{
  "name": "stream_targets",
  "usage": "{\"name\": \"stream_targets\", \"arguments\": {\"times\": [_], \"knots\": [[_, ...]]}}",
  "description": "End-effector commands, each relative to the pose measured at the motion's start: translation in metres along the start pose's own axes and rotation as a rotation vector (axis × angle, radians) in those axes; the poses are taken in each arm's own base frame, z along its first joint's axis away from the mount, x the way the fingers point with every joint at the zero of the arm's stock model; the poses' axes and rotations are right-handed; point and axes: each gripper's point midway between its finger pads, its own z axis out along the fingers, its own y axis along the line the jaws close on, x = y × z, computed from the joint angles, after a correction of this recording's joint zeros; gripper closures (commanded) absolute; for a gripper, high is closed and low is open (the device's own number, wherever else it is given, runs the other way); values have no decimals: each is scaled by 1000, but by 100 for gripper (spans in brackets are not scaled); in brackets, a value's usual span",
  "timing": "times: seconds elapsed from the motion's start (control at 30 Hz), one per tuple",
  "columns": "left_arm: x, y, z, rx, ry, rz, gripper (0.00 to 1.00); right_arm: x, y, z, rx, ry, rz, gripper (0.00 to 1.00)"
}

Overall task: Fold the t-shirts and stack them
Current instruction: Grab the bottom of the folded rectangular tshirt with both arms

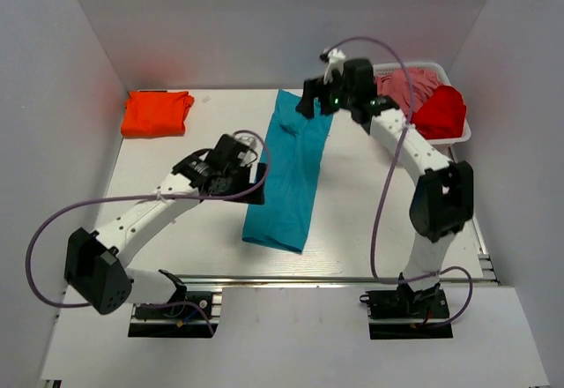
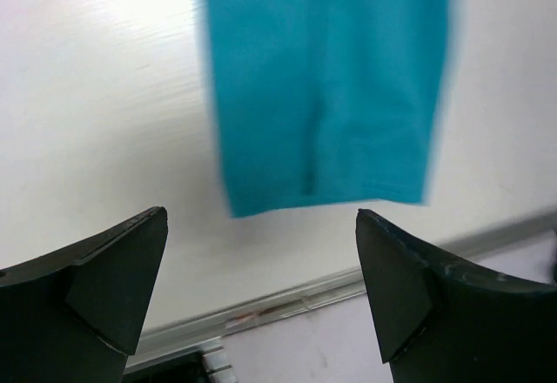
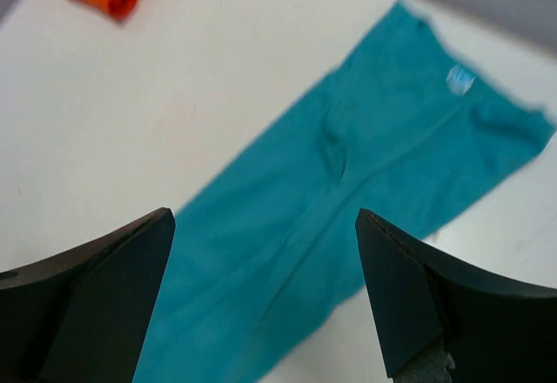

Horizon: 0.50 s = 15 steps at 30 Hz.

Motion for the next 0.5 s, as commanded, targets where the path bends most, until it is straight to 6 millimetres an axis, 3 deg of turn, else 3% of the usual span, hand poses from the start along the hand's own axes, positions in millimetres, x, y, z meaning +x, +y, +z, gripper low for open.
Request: {"name": "stream_targets", "arguments": {"times": [0.0,0.03,0.07,0.1,0.13,0.17,0.27,0.33,0.37,0.47], "knots": [[24,68,11,-285,-19,-182,1,45,5,-34,135,111,-63,10],[26,71,16,-258,-9,-200,1,105,5,-38,138,226,-29,10],[25,72,24,-243,-5,-213,1,117,13,-43,130,243,-22,10],[34,74,31,-237,26,-223,1,147,21,-49,124,294,-5,10],[42,72,39,-212,66,-235,1,160,33,-66,96,305,-9,10],[48,75,47,-194,72,-251,1,185,44,-72,76,357,-12,10],[61,57,59,-61,91,-266,1,233,79,-99,14,476,-54,10],[68,54,63,-22,96,-258,1,250,102,-108,-45,510,-59,10],[66,53,63,-18,88,-257,1,273,110,-119,-68,559,-65,10],[72,51,64,4,74,-235,1,292,133,-133,-120,593,-82,10]]}}
